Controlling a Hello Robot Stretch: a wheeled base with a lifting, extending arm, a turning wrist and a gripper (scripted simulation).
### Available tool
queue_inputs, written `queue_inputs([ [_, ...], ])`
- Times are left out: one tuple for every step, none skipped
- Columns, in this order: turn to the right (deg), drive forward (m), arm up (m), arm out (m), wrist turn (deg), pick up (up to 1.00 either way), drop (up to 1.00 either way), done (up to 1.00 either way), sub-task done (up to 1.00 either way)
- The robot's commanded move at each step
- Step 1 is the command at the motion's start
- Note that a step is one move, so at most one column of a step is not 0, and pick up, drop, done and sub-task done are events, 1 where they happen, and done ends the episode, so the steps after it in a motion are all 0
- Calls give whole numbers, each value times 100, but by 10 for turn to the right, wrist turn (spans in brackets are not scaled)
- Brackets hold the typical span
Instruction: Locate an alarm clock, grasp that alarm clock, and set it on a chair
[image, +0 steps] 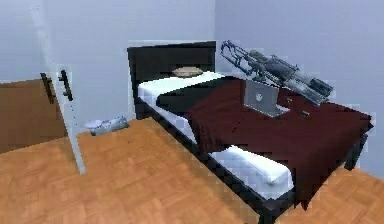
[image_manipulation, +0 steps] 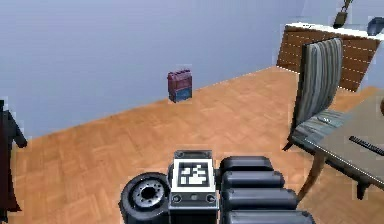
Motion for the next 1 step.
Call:
queue_inputs([
  [-330, 0, 0, 0, 0, 0, 0, 0, 0],
])
